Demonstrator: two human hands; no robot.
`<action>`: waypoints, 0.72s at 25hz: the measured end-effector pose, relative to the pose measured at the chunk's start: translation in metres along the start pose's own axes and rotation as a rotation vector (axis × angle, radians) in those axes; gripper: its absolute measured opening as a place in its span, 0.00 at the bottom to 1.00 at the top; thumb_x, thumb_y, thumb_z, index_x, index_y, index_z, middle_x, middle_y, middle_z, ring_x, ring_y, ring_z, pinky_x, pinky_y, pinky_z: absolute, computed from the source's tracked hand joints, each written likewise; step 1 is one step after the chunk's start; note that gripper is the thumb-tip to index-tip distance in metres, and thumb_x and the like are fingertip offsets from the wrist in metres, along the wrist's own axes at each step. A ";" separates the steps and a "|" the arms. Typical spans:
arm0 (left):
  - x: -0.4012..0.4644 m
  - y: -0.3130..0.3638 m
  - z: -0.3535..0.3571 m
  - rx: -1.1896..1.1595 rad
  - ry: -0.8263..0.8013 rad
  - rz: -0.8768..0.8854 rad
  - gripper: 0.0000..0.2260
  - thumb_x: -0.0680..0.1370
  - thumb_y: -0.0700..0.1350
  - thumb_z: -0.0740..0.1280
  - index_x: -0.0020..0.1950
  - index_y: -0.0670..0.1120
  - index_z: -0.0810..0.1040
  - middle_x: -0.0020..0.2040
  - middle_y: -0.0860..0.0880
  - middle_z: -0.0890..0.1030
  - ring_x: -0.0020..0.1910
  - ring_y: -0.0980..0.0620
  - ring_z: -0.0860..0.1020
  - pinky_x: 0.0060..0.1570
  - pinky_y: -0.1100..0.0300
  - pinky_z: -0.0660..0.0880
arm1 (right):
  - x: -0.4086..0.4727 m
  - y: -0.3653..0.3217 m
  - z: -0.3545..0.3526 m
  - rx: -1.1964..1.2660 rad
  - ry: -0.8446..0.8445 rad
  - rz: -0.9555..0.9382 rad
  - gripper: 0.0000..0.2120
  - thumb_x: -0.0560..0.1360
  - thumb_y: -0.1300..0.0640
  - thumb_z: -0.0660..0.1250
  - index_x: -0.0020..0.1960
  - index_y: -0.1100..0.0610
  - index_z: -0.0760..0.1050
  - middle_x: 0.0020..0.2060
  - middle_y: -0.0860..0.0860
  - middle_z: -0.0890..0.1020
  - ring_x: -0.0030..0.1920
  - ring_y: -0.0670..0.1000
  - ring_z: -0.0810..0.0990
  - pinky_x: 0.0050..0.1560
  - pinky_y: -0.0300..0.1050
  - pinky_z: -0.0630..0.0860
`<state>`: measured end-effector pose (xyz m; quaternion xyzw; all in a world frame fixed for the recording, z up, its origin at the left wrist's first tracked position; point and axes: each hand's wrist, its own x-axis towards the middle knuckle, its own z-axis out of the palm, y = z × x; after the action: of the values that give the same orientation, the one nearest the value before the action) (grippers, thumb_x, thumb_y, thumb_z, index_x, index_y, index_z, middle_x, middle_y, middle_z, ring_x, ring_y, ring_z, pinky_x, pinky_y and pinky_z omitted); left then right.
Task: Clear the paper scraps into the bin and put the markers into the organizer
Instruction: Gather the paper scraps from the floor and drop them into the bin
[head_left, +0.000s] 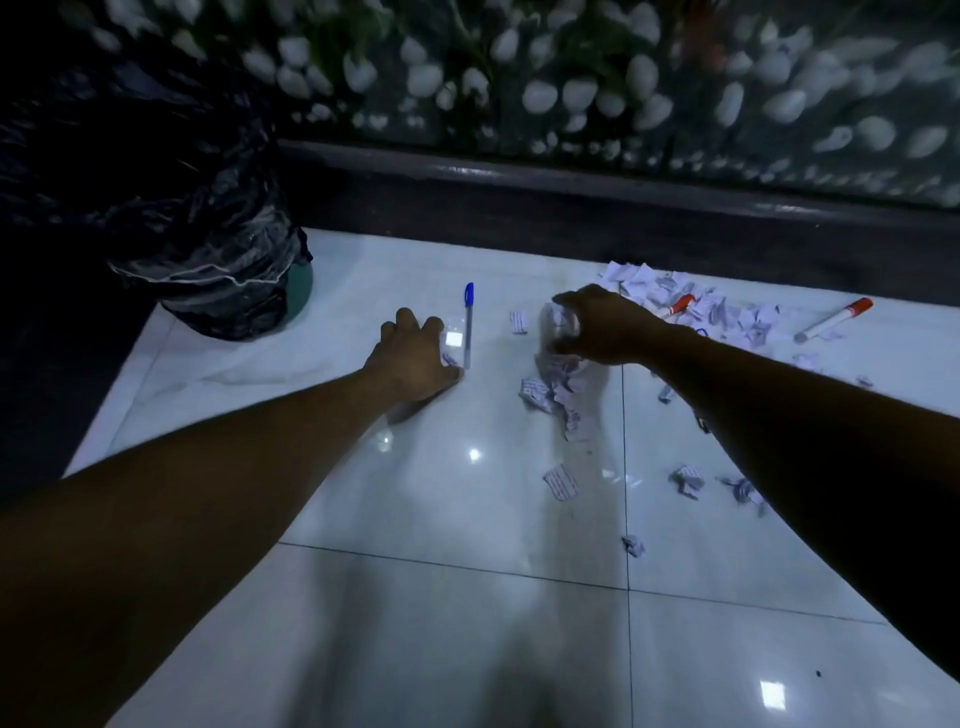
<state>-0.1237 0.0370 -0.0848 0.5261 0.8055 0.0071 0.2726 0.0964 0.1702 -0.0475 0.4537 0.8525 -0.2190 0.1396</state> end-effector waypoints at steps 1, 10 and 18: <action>-0.001 0.003 0.004 -0.020 0.028 0.009 0.30 0.74 0.59 0.69 0.70 0.47 0.66 0.65 0.41 0.65 0.66 0.39 0.66 0.64 0.48 0.71 | 0.003 -0.002 0.001 0.010 0.001 -0.015 0.37 0.73 0.41 0.72 0.76 0.53 0.64 0.73 0.59 0.68 0.70 0.61 0.70 0.67 0.54 0.71; -0.033 0.040 0.045 -0.149 0.036 -0.064 0.33 0.71 0.57 0.72 0.69 0.46 0.61 0.62 0.41 0.65 0.63 0.38 0.69 0.61 0.48 0.73 | -0.002 -0.012 0.015 -0.133 -0.104 -0.200 0.27 0.73 0.44 0.72 0.69 0.52 0.73 0.60 0.58 0.73 0.61 0.59 0.75 0.53 0.47 0.72; -0.065 0.089 0.059 -0.190 -0.290 0.089 0.24 0.74 0.54 0.73 0.62 0.43 0.71 0.60 0.42 0.72 0.60 0.46 0.72 0.49 0.59 0.71 | -0.047 -0.004 0.007 -0.161 -0.329 -0.202 0.32 0.71 0.45 0.75 0.72 0.50 0.69 0.67 0.52 0.75 0.64 0.55 0.74 0.59 0.45 0.70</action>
<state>-0.0030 0.0057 -0.0804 0.5288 0.7293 0.0195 0.4338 0.1190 0.1313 -0.0326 0.3115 0.8741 -0.2341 0.2899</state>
